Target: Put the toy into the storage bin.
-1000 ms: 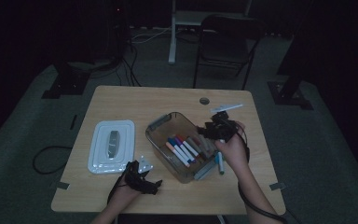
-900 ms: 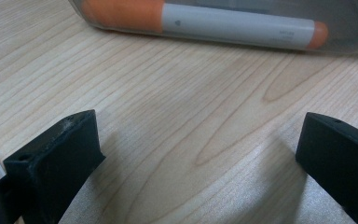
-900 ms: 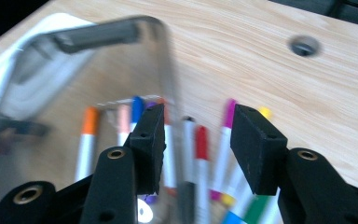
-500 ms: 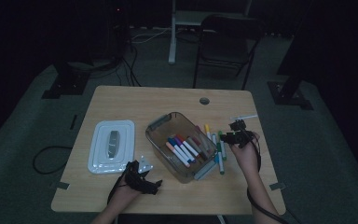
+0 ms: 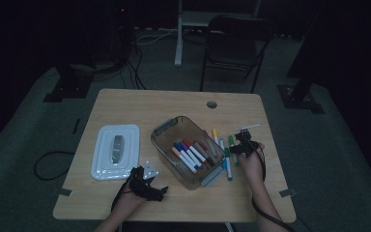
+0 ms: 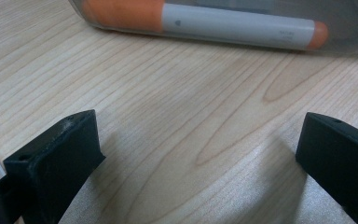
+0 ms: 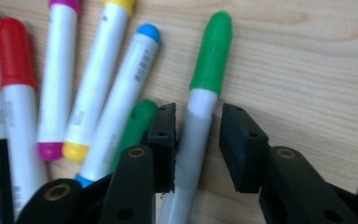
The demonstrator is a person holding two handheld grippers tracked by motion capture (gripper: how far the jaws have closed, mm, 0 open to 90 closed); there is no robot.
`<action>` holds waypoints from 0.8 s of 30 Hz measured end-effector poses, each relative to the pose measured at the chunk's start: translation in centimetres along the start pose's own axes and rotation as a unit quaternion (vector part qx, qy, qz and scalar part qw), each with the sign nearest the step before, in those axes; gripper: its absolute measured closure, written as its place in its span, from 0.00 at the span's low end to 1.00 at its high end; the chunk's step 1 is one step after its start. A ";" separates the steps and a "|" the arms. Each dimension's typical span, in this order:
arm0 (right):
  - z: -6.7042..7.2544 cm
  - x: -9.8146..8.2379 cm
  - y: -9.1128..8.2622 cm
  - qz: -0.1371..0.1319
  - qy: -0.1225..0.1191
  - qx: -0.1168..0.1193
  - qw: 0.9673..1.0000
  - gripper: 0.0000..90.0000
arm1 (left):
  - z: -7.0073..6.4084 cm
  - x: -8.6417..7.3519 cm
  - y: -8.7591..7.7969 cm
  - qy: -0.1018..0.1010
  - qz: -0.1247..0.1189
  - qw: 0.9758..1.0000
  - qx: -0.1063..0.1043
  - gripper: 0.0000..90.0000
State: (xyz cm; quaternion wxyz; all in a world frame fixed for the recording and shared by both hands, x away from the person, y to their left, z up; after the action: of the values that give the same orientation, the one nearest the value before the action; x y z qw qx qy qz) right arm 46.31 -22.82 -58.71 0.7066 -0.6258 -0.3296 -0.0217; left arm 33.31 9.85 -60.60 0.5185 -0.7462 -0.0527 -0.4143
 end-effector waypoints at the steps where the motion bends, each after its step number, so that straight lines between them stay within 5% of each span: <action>1: -0.1 -0.1 0.0 -0.001 0.001 -0.002 1.000 0.79 | 0.0 0.0 0.0 0.000 0.000 1.000 0.000 0.01; 11: -1.1 -0.3 -1.4 -0.017 0.032 0.010 0.999 0.85 | 0.0 0.0 0.0 0.001 0.001 1.000 0.000 0.00; 24: -0.8 2.2 -7.7 -0.094 0.022 0.017 0.995 0.85 | 0.0 0.0 0.0 0.001 0.001 1.000 0.000 0.00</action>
State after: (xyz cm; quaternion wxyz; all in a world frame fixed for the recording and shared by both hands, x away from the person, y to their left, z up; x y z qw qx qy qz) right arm 44.93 -24.33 -50.91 0.7192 -0.5791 -0.3717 -0.0957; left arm 33.31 9.87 -60.60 0.5192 -0.7456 -0.0517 -0.4147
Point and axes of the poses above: each handheld gripper's, and its own axes: y roughly forward along the jaws, x roughly out of its top, z roughly to its left, the point moved 8 cm from there along y, roughly forward along the jaws, and after that the axes turned 11 degrees about -y, right-handed, at the moved point
